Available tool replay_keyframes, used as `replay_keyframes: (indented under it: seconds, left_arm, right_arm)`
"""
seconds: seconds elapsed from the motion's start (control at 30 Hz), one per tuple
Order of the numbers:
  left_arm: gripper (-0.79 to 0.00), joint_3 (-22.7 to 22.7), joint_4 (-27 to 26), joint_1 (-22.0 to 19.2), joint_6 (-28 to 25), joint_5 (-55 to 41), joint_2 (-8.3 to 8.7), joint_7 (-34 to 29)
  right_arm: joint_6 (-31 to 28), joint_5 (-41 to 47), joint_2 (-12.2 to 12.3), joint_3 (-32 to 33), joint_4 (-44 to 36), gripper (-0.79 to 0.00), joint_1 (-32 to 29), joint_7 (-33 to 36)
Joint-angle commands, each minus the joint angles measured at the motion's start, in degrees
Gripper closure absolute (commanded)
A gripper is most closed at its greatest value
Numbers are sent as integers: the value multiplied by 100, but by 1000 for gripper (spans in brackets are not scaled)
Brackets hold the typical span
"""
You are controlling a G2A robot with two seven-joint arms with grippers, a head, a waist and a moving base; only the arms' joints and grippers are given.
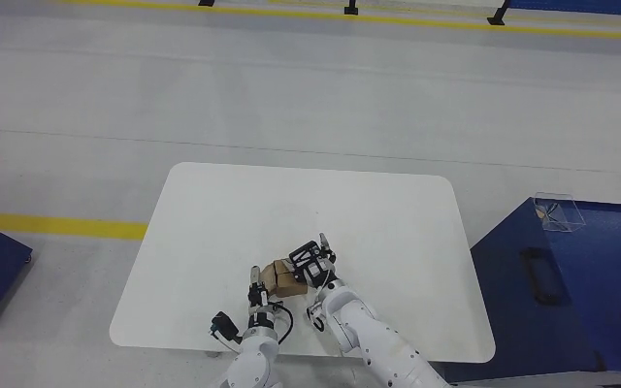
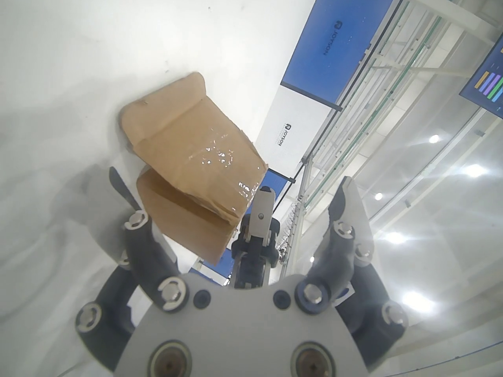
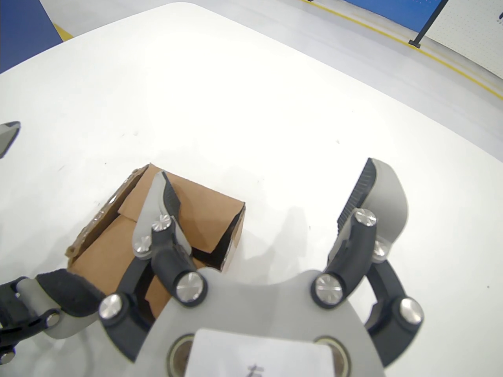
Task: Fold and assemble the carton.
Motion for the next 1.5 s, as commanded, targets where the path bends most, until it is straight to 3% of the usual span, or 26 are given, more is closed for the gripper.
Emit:
replay_keyframes:
  seconds: [0.0, 0.47, 0.8, 1.07, 1.17, 1.47]
  left_arm:
    - [-785, -53, 27, 13, -43, -61, -31, 7]
    - [-785, -495, -34, 287, -660, 675, -127, 28]
    - [-785, -812, -408, 631, -1055, 1432, -151, -48]
    - [-785, -811, -680, 779, -1219, 2102, -212, -204]
    - [-785, -801, -681, 770, -1079, 2092, -254, -216]
    - [-785, -1098, -713, 835, -14, 756, -305, -907]
  right_arm:
    - [-10, -33, -11, 12, 2, -785, -9, 1]
    - [-5, -285, -77, 118, -68, -785, -127, 86]
    - [-6, -396, -126, 199, -84, -785, -187, 136]
    - [2, -465, -150, 307, -147, -785, -256, 154]
    - [-21, -480, -149, 368, -175, -785, -294, 168]
    - [-82, -536, -172, 482, -183, -785, -325, 211]
